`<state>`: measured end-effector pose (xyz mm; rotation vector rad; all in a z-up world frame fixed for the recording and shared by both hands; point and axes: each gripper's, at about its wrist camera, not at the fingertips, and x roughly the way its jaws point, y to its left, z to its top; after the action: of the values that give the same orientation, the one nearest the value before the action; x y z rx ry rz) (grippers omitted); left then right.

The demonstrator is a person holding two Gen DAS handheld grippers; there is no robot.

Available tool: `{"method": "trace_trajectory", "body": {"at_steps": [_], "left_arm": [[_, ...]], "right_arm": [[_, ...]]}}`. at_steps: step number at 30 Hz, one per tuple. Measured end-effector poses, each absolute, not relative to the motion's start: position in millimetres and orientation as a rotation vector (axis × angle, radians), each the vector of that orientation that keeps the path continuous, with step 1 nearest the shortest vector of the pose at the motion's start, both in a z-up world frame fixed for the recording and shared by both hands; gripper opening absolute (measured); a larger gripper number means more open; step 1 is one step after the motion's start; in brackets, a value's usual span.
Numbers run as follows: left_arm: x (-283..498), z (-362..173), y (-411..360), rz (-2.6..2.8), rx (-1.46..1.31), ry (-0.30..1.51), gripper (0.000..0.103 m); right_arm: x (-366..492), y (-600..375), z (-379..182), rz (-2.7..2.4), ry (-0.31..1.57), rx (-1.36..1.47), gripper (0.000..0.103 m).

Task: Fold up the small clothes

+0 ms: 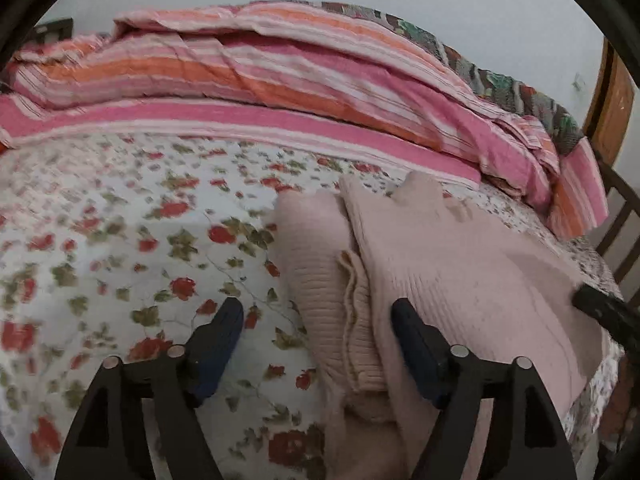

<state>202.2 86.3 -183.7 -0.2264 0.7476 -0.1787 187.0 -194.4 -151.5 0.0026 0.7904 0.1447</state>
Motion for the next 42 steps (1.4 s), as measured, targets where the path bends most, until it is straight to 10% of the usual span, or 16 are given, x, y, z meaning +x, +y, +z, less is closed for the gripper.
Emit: {"method": "trace_trajectory", "body": {"at_steps": [18, 42], "left_arm": [[203, -185, 88, -0.195, -0.24, 0.704, 0.079], [204, -186, 88, -0.201, -0.247, 0.703, 0.079]], "right_arm": [[311, -154, -183, 0.078, 1.063, 0.01, 0.049], [308, -143, -198, 0.086, 0.944, -0.057, 0.063]]}}
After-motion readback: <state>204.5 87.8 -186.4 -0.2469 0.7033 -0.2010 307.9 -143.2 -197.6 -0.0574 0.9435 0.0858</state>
